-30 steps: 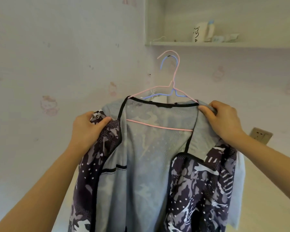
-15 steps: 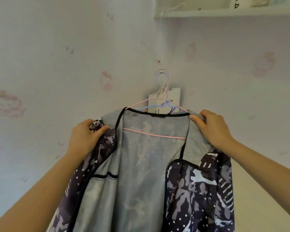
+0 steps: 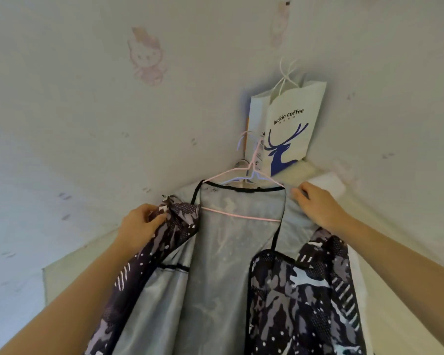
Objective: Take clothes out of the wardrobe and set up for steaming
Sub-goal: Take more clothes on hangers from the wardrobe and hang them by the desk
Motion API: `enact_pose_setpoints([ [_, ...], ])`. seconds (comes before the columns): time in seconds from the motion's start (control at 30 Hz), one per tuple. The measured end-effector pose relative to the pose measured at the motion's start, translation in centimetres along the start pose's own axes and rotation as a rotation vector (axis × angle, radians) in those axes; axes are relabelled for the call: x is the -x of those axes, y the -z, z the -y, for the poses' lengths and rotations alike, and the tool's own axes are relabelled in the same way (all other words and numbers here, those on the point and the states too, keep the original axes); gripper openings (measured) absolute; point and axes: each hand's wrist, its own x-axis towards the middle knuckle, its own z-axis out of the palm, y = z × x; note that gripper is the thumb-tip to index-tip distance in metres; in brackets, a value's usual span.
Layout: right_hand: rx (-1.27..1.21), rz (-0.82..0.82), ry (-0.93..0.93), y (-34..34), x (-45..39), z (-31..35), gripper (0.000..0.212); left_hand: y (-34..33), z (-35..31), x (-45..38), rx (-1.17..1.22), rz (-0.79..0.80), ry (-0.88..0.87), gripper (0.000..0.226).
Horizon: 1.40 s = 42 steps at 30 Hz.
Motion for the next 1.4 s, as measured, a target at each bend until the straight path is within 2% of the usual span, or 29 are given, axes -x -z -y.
enact_pose_setpoints([
  [0.13, 0.104, 0.053, 0.025, -2.9, -1.1, -1.8, 0.017, -2.8, 1.5, -0.5, -0.101, -0.079, -0.014, 0.021],
  [0.33, 0.349, -0.166, 0.035, -5.4, -1.8, -2.5, 0.018, -4.4, 2.8, -1.2, -0.268, -0.250, -0.049, 0.018],
  [0.57, 0.302, -0.268, 0.114, -3.9, -6.0, -1.3, 0.022, -3.4, 0.5, -5.3, -0.249, -0.403, -0.147, 0.017],
  [0.8, 0.204, -0.107, 0.091, -5.8, -9.9, -3.3, 0.017, -6.0, 0.0, -8.3, -0.423, -0.293, -0.145, 0.021],
  [0.97, 0.184, -0.096, 0.062, -8.3, -10.3, -5.3, 0.020, -9.6, 1.1, -5.8, -0.611, -0.204, -0.353, 0.044],
  [1.1, 0.201, -0.066, 0.037, -9.3, -10.4, -6.2, 0.023, -10.6, 1.6, -3.6, -0.671, -0.129, -0.395, 0.055],
  [1.2, 0.195, -0.075, 0.019, -9.7, -10.1, -6.1, 0.024, -10.3, 2.1, -2.6, -0.708, -0.143, -0.452, 0.050],
  [1.33, 0.217, -0.086, 0.025, -9.9, -10.0, -6.0, 0.023, -9.4, 1.8, -1.9, -0.782, -0.223, -0.555, 0.029],
  [1.4, 0.216, -0.090, 0.028, -9.9, -10.1, -5.9, 0.023, -9.2, 1.0, -1.6, -0.823, -0.223, -0.557, 0.030],
])
